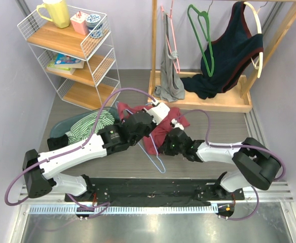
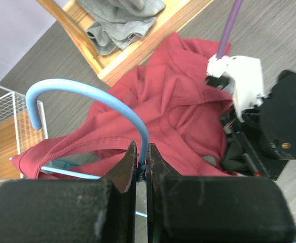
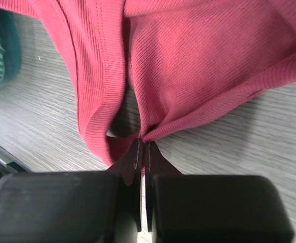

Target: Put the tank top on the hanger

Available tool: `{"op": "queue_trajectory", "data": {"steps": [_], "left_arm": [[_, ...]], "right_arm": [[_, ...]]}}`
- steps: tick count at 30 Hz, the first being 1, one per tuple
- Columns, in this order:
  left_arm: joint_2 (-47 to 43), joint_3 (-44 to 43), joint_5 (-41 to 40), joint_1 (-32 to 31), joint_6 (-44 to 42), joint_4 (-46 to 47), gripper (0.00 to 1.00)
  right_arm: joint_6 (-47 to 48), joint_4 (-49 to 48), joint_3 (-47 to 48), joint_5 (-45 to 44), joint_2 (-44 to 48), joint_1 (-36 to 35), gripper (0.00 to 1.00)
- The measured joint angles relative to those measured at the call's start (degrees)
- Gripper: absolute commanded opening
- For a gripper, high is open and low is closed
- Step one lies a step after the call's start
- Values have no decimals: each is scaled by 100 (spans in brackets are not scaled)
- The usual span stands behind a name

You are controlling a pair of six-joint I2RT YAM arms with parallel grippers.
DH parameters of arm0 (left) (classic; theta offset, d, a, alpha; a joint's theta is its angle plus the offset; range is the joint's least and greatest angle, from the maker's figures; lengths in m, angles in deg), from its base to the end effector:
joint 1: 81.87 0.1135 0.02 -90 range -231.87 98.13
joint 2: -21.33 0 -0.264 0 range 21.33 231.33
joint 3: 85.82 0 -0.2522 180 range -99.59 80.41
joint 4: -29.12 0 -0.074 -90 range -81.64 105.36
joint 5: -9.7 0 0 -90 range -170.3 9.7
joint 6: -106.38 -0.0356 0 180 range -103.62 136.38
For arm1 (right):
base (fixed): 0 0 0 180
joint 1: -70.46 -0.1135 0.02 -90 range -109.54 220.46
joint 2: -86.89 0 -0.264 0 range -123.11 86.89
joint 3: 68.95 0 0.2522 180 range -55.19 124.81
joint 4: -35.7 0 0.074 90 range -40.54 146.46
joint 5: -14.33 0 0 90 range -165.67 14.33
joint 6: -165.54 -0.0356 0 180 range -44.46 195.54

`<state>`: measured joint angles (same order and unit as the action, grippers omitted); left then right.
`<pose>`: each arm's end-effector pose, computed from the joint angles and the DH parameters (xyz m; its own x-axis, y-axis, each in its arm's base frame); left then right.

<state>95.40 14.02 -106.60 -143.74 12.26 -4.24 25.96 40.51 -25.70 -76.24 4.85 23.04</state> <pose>0.1518 -0.2505 0.3456 -0.1720 0.4583 -0.8720 0.6189 0.7390 0.2663 0.1758 0.1908 0.1414 -0.8594 0.1899 -0.4748 -0.1190 0.8287 0.5469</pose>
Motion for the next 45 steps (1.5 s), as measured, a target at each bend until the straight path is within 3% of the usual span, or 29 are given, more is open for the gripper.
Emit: {"op": "queue_trajectory", "data": {"steps": [6, 10, 16, 20, 23, 32, 38, 45], "left_arm": [[0, 24, -337, -2, -240, -2, 0], [-2, 44, -579, -4, -376, 2, 0], [-9, 63, -706, -7, -396, 2, 0], [-9, 63, -675, -13, -382, 2, 0], [-9, 74, -555, -22, -387, 2, 0], [-9, 136, -442, -120, -391, 2, 0], [-9, 138, -295, -120, -391, 2, 0], [-33, 138, -258, -125, -396, 0, 0]], "right_arm": [[157, 667, 48, -284, 835, 345, 1], [354, 1176, -9, -387, 2179, 1266, 2], [415, 1438, -426, -216, 2492, 1576, 29], [376, 1550, -1023, 144, 2358, 1532, 60], [476, 1482, -1141, 501, 2553, 1528, 65], [1069, 1113, -820, 1095, 2798, 1187, 59], [1515, 625, -87, 960, 1665, 291, 57], [1971, 155, 627, 743, 310, -146, 54]]}}
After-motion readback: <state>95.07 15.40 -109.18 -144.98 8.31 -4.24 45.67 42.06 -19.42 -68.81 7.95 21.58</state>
